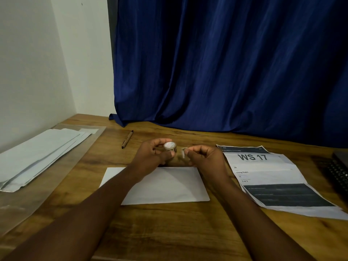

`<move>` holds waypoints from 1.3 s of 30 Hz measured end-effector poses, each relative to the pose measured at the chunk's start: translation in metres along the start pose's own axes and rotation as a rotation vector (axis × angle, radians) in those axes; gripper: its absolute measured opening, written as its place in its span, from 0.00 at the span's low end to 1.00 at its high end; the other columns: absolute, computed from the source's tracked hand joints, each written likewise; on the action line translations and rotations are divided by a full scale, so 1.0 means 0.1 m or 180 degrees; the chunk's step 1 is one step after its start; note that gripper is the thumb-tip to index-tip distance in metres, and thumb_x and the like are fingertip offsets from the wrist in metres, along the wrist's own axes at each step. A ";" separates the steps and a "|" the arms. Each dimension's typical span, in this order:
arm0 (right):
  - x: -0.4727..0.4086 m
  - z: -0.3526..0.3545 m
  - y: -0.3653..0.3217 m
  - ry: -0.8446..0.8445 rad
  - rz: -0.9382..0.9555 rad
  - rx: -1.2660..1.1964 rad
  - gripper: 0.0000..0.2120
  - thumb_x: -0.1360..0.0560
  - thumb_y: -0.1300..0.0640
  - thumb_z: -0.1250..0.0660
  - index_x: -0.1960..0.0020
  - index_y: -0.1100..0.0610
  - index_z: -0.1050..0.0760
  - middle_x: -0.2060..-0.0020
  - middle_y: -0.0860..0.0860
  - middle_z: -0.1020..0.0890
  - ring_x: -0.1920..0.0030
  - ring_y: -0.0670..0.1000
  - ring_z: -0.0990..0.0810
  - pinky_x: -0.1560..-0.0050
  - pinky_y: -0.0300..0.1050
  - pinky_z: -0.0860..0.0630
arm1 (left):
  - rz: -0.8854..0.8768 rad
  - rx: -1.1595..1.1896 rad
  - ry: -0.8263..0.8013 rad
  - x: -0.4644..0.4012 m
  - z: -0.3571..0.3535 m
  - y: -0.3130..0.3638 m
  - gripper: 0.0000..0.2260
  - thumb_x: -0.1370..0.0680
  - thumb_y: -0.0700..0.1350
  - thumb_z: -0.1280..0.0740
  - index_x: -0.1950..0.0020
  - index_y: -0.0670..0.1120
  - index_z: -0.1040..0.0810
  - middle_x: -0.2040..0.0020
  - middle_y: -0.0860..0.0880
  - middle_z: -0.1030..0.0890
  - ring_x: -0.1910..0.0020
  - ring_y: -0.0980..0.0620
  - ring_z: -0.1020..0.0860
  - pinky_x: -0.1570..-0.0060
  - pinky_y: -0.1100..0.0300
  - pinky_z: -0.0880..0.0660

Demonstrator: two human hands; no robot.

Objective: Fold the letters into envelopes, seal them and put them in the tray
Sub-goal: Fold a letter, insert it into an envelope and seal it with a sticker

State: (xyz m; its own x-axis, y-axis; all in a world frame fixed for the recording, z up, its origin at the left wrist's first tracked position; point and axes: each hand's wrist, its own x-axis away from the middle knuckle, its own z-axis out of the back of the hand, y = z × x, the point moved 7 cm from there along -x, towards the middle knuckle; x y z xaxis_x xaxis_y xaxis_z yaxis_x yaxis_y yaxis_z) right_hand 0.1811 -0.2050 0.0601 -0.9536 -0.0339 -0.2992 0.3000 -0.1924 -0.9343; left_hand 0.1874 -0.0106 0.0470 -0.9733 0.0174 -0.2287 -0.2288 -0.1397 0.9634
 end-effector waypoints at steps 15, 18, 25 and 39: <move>-0.05 0.17 0.13 -0.0316 -0.0518 0.0142 0.05 0.24 0.52 0.25 0.54 0.54 0.15 0.62 0.54 0.13 0.62 0.52 0.19 0.58 0.49 0.22 | -0.0293 -0.2411 0.0198 -0.18 0.36 -0.24 0.22 0.22 0.50 0.29 0.28 0.51 0.27 0.38 0.49 0.19 0.38 0.48 0.22 0.43 0.54 0.25; -0.01 0.14 0.13 -0.0687 -0.0416 0.0712 0.05 0.24 0.52 0.25 0.52 0.54 0.15 0.59 0.50 0.13 0.58 0.49 0.15 0.52 0.47 0.19 | -0.0373 -0.2364 0.0180 -0.12 0.32 -0.16 0.30 0.24 0.54 0.26 0.25 0.53 0.31 0.29 0.50 0.25 0.31 0.48 0.27 0.34 0.53 0.28; -0.06 0.06 -0.03 -0.1536 -0.0200 0.1710 0.04 0.24 0.52 0.25 0.53 0.52 0.15 0.57 0.47 0.12 0.54 0.49 0.15 0.51 0.49 0.18 | -0.0915 -0.2820 -0.0691 0.01 -0.03 -0.03 0.39 0.25 0.62 0.28 0.19 0.57 0.42 0.19 0.53 0.41 0.20 0.50 0.44 0.24 0.51 0.45; -0.36 -0.35 -0.07 -0.2301 -0.0085 0.2883 0.06 0.29 0.50 0.21 0.61 0.48 0.16 0.64 0.42 0.15 0.60 0.43 0.18 0.54 0.44 0.21 | -0.0540 -0.3077 -0.1041 0.02 -0.09 -0.23 0.41 0.25 0.66 0.31 0.18 0.56 0.44 0.16 0.50 0.50 0.18 0.47 0.57 0.21 0.38 0.53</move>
State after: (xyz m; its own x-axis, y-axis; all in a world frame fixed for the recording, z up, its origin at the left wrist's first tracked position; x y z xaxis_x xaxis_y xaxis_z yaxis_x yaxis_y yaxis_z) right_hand 0.2143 -0.1680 0.0703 -0.8395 -0.5155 0.1721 0.4298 -0.8235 -0.3702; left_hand 0.1913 -0.0165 0.0232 -0.9190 0.3590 -0.1627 -0.3941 -0.8434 0.3652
